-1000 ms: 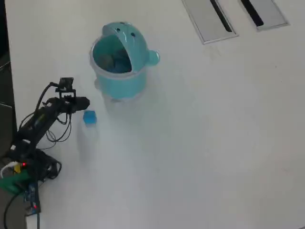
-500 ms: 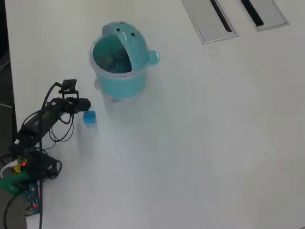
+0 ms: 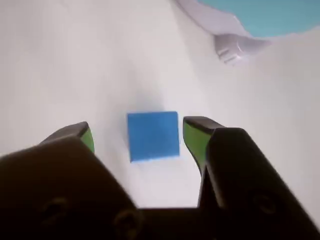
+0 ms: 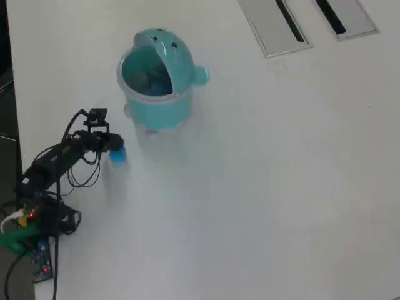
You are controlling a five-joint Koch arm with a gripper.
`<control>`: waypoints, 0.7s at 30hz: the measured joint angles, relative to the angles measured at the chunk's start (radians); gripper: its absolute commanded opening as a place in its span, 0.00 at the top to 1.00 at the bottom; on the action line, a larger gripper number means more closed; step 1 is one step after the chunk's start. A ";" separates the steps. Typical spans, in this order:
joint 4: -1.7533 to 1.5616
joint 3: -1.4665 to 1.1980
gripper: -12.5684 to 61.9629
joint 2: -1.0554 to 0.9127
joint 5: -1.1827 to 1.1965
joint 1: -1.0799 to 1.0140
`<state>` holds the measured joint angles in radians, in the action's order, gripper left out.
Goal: Grasp RGB lego blocks and put them in the bin one by one.
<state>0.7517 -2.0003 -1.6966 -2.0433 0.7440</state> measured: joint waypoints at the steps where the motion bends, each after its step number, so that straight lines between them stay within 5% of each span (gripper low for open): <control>1: 0.000 0.000 0.41 0.005 -0.002 -0.003; 21: -0.054 0.000 0.41 0.114 -0.003 -0.018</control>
<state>0.6980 -2.0003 -1.5831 -2.0463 0.7256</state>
